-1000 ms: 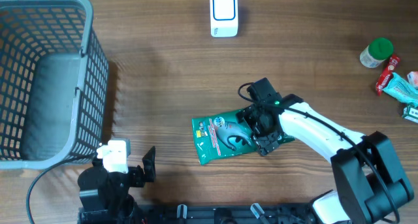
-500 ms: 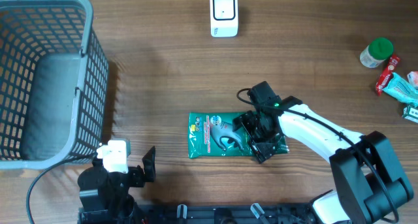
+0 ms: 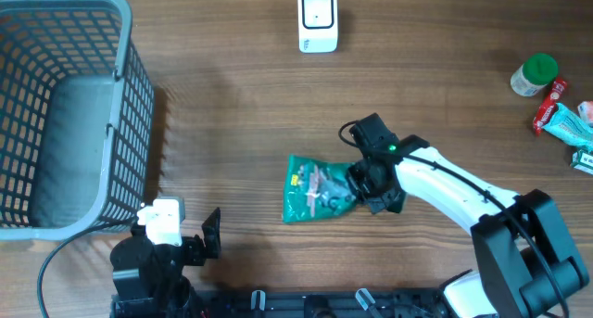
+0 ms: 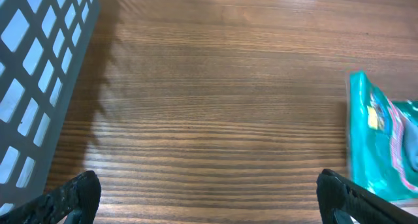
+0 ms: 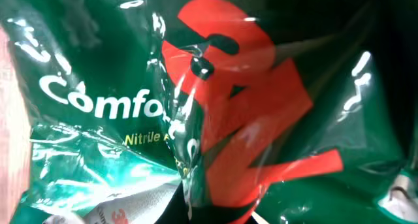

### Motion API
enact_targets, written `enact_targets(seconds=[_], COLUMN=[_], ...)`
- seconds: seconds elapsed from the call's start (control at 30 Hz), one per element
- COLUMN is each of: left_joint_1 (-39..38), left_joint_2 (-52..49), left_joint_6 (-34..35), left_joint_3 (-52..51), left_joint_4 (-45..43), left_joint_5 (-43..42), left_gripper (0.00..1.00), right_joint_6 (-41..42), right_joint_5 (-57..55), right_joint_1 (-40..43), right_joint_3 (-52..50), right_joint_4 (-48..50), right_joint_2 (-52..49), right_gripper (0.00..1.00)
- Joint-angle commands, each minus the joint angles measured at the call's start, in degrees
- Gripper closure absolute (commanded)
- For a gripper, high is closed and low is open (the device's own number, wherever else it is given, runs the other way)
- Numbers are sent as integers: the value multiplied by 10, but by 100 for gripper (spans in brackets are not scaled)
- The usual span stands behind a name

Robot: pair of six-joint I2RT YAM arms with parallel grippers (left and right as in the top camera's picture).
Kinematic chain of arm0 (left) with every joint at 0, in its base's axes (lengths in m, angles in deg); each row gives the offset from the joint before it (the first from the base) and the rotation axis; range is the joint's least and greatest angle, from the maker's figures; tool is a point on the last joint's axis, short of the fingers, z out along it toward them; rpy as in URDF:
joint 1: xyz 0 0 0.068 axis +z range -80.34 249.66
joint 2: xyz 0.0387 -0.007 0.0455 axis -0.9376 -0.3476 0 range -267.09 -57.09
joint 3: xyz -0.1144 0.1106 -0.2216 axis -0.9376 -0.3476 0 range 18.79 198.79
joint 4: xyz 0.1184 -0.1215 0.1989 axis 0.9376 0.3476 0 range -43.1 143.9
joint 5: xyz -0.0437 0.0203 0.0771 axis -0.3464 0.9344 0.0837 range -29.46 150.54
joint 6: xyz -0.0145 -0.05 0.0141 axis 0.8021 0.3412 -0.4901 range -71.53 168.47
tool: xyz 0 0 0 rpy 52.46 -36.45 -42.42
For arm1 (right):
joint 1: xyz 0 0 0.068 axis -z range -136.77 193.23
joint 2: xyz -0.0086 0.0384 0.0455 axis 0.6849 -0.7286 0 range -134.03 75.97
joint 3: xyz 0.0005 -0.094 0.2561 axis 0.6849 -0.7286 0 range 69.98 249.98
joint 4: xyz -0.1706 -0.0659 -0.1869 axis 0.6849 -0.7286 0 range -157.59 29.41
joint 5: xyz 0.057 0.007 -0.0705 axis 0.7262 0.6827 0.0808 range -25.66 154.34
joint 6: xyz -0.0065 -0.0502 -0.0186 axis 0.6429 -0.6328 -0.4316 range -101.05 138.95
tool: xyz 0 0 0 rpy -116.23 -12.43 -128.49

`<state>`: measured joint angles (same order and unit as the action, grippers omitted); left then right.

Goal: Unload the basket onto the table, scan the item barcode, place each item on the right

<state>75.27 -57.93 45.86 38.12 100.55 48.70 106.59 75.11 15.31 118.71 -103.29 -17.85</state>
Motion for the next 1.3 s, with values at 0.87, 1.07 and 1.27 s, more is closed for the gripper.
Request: enact_targets(seconds=[0.87,1.07,1.27], left_joint_1=[-2,-2,-2], left_joint_2=[2,2,2], left_joint_6=[5,5,5], left_joint_3=[-3,-3,-3], left_joint_4=[-2,-2,-2], left_joint_5=[-1,-1,-1], left_gripper=[0,0,0], right_joint_6=[-44,126,286], right_joint_5=[444,468,475], right_joint_1=[29,29,52], right_joint_3=[119,119,119], right_joint_4=[-330,-314,-249], right_joint_2=[97,97,66], right_gripper=[96,96,95])
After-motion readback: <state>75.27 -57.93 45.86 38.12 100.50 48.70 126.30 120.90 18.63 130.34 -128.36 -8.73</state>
